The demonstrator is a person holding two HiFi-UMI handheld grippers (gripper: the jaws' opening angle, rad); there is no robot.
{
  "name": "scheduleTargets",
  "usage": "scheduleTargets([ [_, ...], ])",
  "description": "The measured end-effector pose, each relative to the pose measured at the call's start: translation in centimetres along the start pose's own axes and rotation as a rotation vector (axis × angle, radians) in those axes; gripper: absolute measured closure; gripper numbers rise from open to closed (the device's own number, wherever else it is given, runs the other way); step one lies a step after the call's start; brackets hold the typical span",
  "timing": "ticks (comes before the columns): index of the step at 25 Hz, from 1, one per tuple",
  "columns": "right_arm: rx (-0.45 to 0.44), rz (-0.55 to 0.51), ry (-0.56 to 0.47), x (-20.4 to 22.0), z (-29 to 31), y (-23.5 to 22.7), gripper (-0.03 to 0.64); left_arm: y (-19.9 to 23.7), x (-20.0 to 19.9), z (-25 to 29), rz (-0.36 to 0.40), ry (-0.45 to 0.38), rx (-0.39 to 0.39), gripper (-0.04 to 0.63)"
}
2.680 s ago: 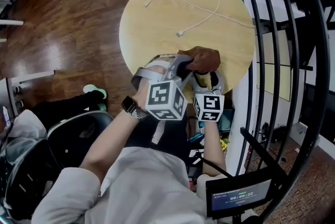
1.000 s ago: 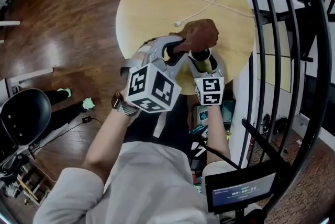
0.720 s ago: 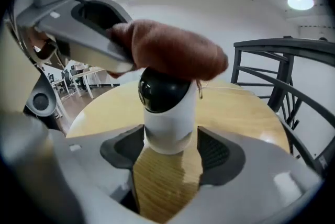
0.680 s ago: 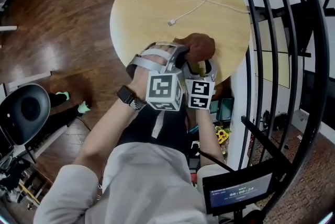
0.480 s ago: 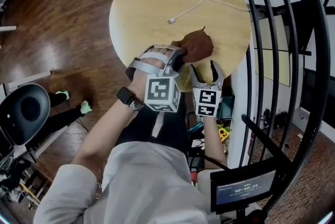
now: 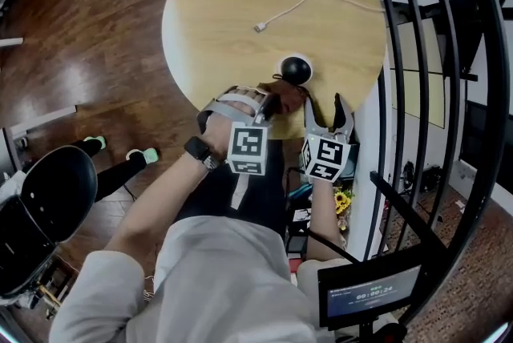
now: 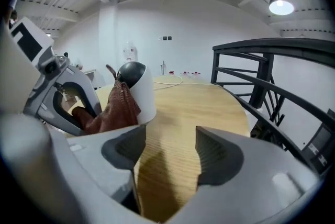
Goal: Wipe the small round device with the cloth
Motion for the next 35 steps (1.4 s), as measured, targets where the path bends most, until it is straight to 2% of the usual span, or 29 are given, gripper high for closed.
scheduleTargets([
  [2,0.005,0.006,-0.003,0.1,0.0,0.2,0.318,0.1,0.8,-2.5,-0.129,-0.070,-0.021,0.509],
  [4,-0.005,0.011,-0.008,0.2,-0.2,0.3,0.318,1.2,1.9,-6.1,-0.329,-0.157,-0.081,0.509],
  [7,-0.011,0.019,-0.010,0.2,0.1,0.2,0.318,4.8,3.3,-11.3,-0.583,-0.276,-0.234,0.509],
  [10,0.000,0.068,0.003,0.1,0.4,0.1,0.319,9.8,3.0,-15.4,-0.733,-0.368,-0.402,0.509],
  [11,0.004,0.099,0.010,0.1,0.3,-0.1,0.319,10.9,2.3,-15.8,-0.750,-0.386,-0.426,0.509],
  [12,0.010,0.130,0.014,0.2,0.1,-0.3,0.319,11.5,1.4,-15.6,-0.732,-0.393,-0.434,0.509],
  [13,0.015,0.154,0.014,0.2,-0.2,-0.6,0.319,11.5,0.1,-14.7,-0.668,-0.387,-0.435,0.509],
  [14,0.022,0.164,0.012,0.3,-0.5,-0.8,0.319,11.1,-1.4,-13.3,-0.561,-0.361,-0.439,0.509],
  [17,0.057,0.100,-0.005,-0.1,-1.4,-0.9,0.336,8.4,-4.5,-8.8,-0.146,-0.195,-0.447,0.509],
  [18,0.070,0.071,-0.013,-0.3,-1.7,-0.8,0.345,7.5,-4.8,-7.7,-0.048,-0.153,-0.443,0.509],
  [19,0.078,0.052,-0.022,-0.6,-1.9,-0.9,0.347,6.7,-4.9,-7.0,0.016,-0.127,-0.438,0.509],
  [21,0.084,0.038,-0.039,-1.0,-2.4,-0.9,0.347,5.6,-4.5,-6.3,0.060,-0.114,-0.427,0.509],
  [24,0.090,0.004,-0.068,-1.6,-3.4,-1.0,0.347,4.8,-3.3,-6.4,-0.002,-0.118,-0.408,0.509],
  [27,0.089,-0.015,-0.075,-2.0,-3.7,-1.1,0.347,4.7,-1.7,-6.5,-0.127,-0.110,-0.382,0.509],
  [31,0.093,-0.020,-0.069,-2.3,-3.6,-1.1,0.347,5.0,2.2,-5.9,-0.291,-0.084,-0.330,0.508],
  [33,0.097,-0.033,-0.074,-2.6,-3.8,-1.0,0.347,5.7,4.0,-6.4,-0.415,-0.080,-0.337,0.506],
  [35,0.099,-0.050,-0.084,-3.3,-4.2,-1.0,0.347,7.5,5.2,-7.6,-0.640,-0.139,-0.334,0.506],
])
Point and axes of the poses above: the fingertips, and each gripper's own axes: z forward along the fingers, y to its left, x out of its underside, the point moved 7 cm from there along -z, backward along the fingers, and after that the axes turned 2 degrees about y, right-handed, at the moved point
